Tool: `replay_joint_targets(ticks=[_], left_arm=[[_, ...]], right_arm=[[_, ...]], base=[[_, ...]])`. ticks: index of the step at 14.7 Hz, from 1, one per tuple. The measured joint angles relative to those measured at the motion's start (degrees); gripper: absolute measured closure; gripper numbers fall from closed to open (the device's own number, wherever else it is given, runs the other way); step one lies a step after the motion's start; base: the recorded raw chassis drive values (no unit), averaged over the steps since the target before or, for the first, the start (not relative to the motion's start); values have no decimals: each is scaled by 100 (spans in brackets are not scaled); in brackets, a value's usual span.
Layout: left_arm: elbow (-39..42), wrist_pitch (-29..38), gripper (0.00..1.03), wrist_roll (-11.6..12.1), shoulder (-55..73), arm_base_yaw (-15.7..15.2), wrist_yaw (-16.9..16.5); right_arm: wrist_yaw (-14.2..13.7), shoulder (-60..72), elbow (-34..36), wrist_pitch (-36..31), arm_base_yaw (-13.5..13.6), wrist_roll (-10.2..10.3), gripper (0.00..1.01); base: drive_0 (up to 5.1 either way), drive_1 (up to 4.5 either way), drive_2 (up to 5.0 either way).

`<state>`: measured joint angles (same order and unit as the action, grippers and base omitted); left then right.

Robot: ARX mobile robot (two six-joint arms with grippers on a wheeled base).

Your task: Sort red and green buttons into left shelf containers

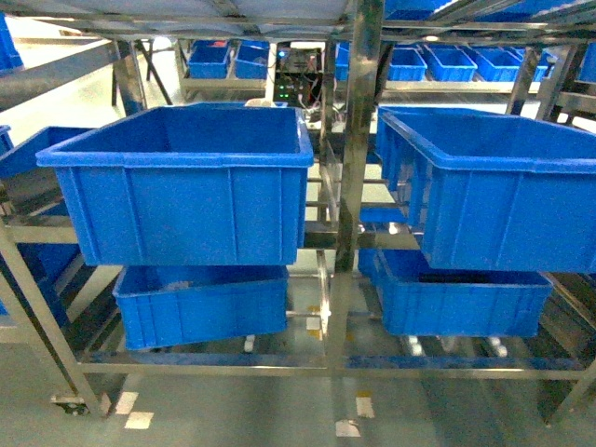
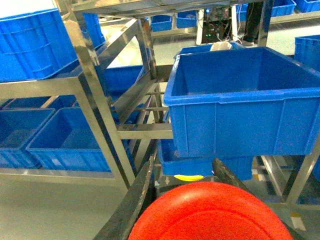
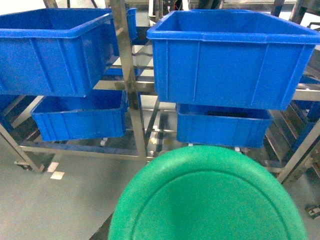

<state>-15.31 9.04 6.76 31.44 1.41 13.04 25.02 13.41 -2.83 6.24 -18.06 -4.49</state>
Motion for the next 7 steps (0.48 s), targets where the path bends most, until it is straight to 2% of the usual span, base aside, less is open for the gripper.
replay_joint_targets(ticks=[7], left_arm=[[0, 2, 76, 0, 4, 0, -4]], right_arm=[[-7, 4, 0, 2, 0, 0, 75]], base=[[1, 398, -396]])
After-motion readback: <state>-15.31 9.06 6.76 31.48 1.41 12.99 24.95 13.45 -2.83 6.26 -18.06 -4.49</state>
